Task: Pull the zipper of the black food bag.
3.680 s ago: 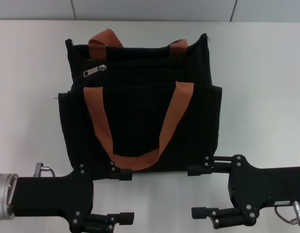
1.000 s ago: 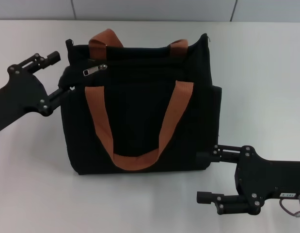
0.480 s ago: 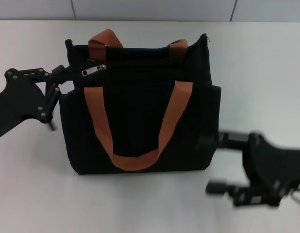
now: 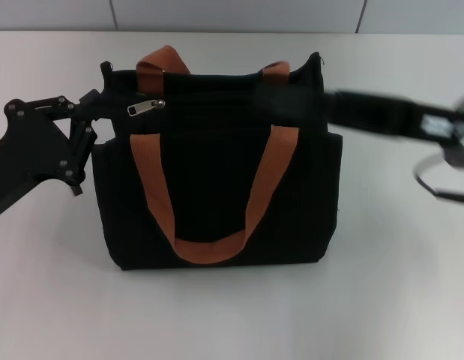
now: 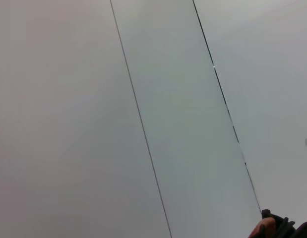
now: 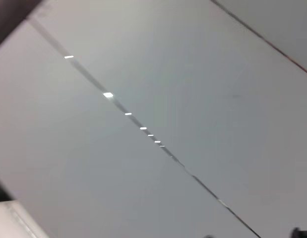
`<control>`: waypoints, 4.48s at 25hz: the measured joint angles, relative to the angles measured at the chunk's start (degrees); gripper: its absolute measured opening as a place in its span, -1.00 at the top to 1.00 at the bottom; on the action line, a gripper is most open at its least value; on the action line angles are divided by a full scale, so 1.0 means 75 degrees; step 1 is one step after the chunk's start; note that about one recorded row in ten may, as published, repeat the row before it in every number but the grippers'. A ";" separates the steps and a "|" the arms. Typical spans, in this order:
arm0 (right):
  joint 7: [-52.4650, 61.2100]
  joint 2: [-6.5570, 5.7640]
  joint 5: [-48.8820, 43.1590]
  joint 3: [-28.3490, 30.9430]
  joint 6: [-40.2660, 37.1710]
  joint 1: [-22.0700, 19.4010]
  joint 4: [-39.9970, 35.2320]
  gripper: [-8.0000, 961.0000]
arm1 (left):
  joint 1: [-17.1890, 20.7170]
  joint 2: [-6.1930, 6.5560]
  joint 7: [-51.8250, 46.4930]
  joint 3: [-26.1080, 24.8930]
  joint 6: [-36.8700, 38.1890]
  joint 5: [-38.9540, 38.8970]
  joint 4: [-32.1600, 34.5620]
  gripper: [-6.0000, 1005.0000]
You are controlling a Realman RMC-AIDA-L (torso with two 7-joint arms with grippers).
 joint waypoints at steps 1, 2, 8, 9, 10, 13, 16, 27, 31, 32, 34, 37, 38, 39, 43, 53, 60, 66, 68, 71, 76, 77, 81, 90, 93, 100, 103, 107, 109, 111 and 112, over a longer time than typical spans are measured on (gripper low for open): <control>0.0581 -0.0004 -0.0021 -0.0055 0.0454 0.0320 -0.0003 -0.55 | -0.0010 -0.0004 0.0002 0.0000 0.0015 -0.0002 -0.0010 0.95; 0.0581 -0.0004 -0.0021 -0.0055 0.0454 0.0320 -0.0003 -0.55 | -0.0010 -0.0004 0.0002 0.0000 0.0015 -0.0002 -0.0010 0.95; 0.2555 -0.0008 -0.0686 -0.0522 0.2125 0.1445 -0.0070 -0.55 | -0.0048 -0.0003 0.0004 0.0002 0.0023 -0.0030 -0.0105 0.95; 0.2555 -0.0008 -0.0686 -0.0522 0.2125 0.1445 -0.0070 -0.55 | -0.0048 -0.0003 0.0004 0.0001 0.0025 -0.0048 -0.0106 0.95; 0.2788 -0.0007 -0.0837 -0.0590 0.2267 0.1590 -0.0070 -0.55 | -0.0049 -0.0002 0.0004 0.0001 0.0029 -0.0075 -0.0107 0.95; 0.3236 0.0001 -0.1191 -0.0696 0.2516 0.1897 -0.0097 -0.55 | -0.0051 -0.0001 0.0004 0.0002 0.0033 -0.0098 -0.0107 0.95; 0.3728 0.0012 -0.1544 -0.0846 0.2705 0.2099 -0.0309 -0.55 | -0.0060 0.0004 0.0004 0.0002 0.0036 -0.0184 -0.0107 0.95; 0.3985 0.0013 -0.1997 -0.0992 0.3099 0.2093 -0.0881 -0.55 | -0.0088 0.0026 -0.0029 0.0001 0.0109 -0.0195 -0.0107 0.95; 0.3985 0.0029 -0.2047 -0.1385 0.3396 0.2153 -0.1027 -0.55 | -0.0124 0.0018 -0.0027 0.0001 0.0112 -0.0197 -0.0107 0.95; 0.3985 0.0029 -0.2047 -0.1385 0.3396 0.2153 -0.1027 -0.55 | -0.0124 0.0018 -0.0027 0.0001 0.0112 -0.0197 -0.0107 0.95; 0.3973 0.0034 -0.2047 -0.1510 0.3468 0.2181 -0.1083 -0.55 | -0.0139 0.0017 -0.0035 0.0000 0.0111 -0.0199 -0.0107 0.95; 0.3930 0.0044 -0.2048 -0.1606 0.3512 0.2219 -0.1119 -0.54 | -0.0164 0.0007 -0.0053 0.0003 0.0110 -0.0206 -0.0106 0.95; 0.3911 0.0046 -0.2051 -0.1635 0.3545 0.2227 -0.1129 -0.54 | -0.0174 0.0004 -0.0054 0.0003 0.0106 -0.0207 -0.0106 0.95; 0.3882 0.0049 -0.2053 -0.1671 0.3581 0.2230 -0.1139 -0.53 | -0.0189 0.0003 -0.0055 0.0001 0.0098 -0.0207 -0.0106 0.95; 0.3744 0.0054 -0.2053 -0.1742 0.3691 0.2224 -0.1147 -0.35 | -0.0241 0.0002 -0.0057 0.0000 0.0082 -0.0208 -0.0161 0.95; 0.3630 0.0052 -0.2146 -0.2374 0.4197 0.2136 -0.1705 0.07 | -0.0403 0.0001 -0.0063 0.0058 0.0097 -0.0206 -0.0201 0.95; 0.3625 0.0049 -0.2353 -0.2474 0.4307 0.2132 -0.1939 0.17 | -0.0479 0.0001 -0.0066 0.0060 0.0049 -0.0201 -0.0200 0.95; 0.3621 0.0052 -0.2277 -0.2481 0.4127 0.2195 -0.1996 0.17 | -0.0482 0.0002 -0.0063 0.0059 0.0049 -0.0203 -0.0270 0.95; 0.3620 0.0053 -0.2285 -0.2482 0.4148 0.2191 -0.2013 0.17 | -0.0482 0.0002 -0.0049 0.0052 0.0073 -0.0203 -0.0281 0.95; 0.3619 0.0056 -0.2305 -0.2483 0.4297 0.2148 -0.2022 0.18 | -0.0481 0.0002 -0.0048 0.0036 0.0087 -0.0200 -0.0283 0.95; 0.3620 0.0070 -0.2227 -0.2674 0.4248 0.2177 -0.2033 0.18 | -0.0479 0.0002 -0.0066 0.0018 0.0100 -0.0199 -0.0283 0.95; 0.3620 0.0073 -0.2203 -0.2700 0.4207 0.2185 -0.2044 0.18 | -0.0479 0.0002 -0.0066 0.0018 0.0100 -0.0199 -0.0283 0.95; 0.3620 0.0082 -0.2159 -0.2688 0.4189 0.2126 -0.2121 0.18 | -0.0470 0.0009 -0.0067 0.0014 0.0105 -0.0200 -0.0283 0.95; 0.3548 0.0086 -0.1794 -0.2753 0.3956 0.2090 -0.2163 0.18 | -0.0464 0.0014 -0.0068 0.0012 0.0074 -0.0201 -0.0283 0.95; 0.3543 0.0075 -0.1805 -0.2711 0.4023 0.2072 -0.2128 0.18 | -0.0460 0.0014 -0.0068 0.0012 0.0085 -0.0201 -0.0283 0.95; 0.3541 0.0062 -0.1833 -0.2748 0.4186 0.2051 -0.2095 0.18 | -0.0426 0.0013 -0.0068 0.0012 0.0111 -0.0201 -0.0283 0.95; 0.3546 0.0055 -0.1839 -0.2752 0.4256 0.2051 -0.2092 0.18 | -0.0413 0.0014 -0.0068 0.0012 0.0129 -0.0201 -0.0283 0.95; 0.3547 0.0052 -0.2156 -0.2748 0.4320 0.2051 -0.2179 0.18 | -0.0409 0.0014 -0.0069 0.0005 0.0145 -0.0207 -0.0283 0.95; 0.3570 0.0051 -0.2332 -0.2747 0.4320 0.2053 -0.2282 0.18 | -0.0402 0.0014 -0.0077 0.0002 0.0157 -0.0247 -0.0283 0.95; 0.3580 0.0050 -0.2403 -0.2747 0.4327 0.2052 -0.2351 0.18 | -0.0398 0.0014 -0.0082 0.0001 0.0161 -0.0257 -0.0283 0.95; 0.3580 0.0050 -0.2407 -0.2748 0.4332 0.2051 -0.2361 0.18 | -0.0397 0.0014 -0.0082 0.0001 0.0163 -0.0260 -0.0283 0.95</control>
